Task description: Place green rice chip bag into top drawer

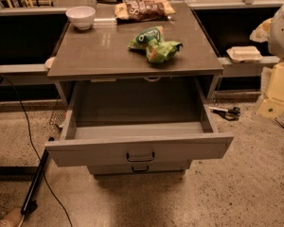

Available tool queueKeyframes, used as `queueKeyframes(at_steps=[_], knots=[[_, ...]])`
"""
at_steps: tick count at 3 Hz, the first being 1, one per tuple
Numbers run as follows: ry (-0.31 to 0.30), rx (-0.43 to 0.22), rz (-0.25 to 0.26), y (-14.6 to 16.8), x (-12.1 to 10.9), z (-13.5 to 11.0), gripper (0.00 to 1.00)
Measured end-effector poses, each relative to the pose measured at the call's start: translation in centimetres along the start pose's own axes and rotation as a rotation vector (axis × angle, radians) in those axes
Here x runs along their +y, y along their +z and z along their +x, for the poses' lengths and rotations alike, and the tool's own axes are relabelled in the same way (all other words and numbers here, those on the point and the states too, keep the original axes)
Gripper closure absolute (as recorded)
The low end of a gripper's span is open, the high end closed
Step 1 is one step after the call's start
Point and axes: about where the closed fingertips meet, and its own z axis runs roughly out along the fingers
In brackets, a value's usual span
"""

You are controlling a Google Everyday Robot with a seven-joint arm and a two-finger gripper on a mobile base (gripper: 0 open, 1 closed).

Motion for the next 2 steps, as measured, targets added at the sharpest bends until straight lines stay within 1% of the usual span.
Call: queueKeyframes(at_steps=[1, 2], knots=[[0.002, -0.006, 0.006, 0.0, -0.1, -0.1, 0.00], [0.038, -0.045, 0.001, 1.7, -2.3, -1.2, 0.00]])
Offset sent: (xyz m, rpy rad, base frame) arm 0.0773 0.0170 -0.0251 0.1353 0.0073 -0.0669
